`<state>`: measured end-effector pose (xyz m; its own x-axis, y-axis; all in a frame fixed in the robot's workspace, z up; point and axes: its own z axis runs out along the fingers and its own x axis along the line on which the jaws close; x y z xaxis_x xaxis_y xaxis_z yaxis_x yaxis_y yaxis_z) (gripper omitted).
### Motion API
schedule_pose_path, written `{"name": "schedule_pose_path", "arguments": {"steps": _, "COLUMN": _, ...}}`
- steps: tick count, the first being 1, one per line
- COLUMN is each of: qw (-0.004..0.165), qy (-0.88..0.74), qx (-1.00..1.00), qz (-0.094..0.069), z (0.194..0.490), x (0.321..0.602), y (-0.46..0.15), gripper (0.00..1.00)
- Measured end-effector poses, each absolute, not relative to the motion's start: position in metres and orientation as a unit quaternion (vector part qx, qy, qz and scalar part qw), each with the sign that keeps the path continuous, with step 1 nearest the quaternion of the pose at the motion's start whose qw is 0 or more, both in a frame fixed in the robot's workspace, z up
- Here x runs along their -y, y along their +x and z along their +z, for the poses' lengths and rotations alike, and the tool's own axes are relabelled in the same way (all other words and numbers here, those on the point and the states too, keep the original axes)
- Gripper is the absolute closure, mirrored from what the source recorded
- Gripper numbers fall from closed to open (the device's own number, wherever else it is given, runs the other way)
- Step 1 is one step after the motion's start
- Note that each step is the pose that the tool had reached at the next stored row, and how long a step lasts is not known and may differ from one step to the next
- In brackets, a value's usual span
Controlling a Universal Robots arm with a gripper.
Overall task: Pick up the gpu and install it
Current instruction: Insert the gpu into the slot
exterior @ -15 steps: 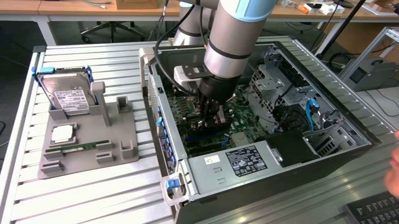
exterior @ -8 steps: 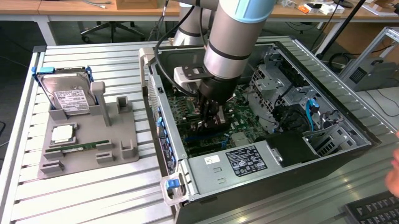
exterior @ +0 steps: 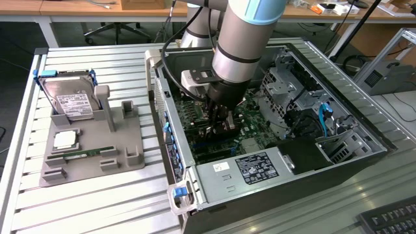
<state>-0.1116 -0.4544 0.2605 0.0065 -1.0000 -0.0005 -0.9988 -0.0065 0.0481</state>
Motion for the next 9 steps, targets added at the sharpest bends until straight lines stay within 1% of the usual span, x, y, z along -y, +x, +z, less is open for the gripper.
{"name": "schedule_pose_path", "arguments": {"steps": 9, "qw": 0.017, "qy": 0.709, "qx": 0.705, "qz": -0.018, "z": 0.2588, "x": 0.4544, "y": -0.1113, "gripper": 0.74}}
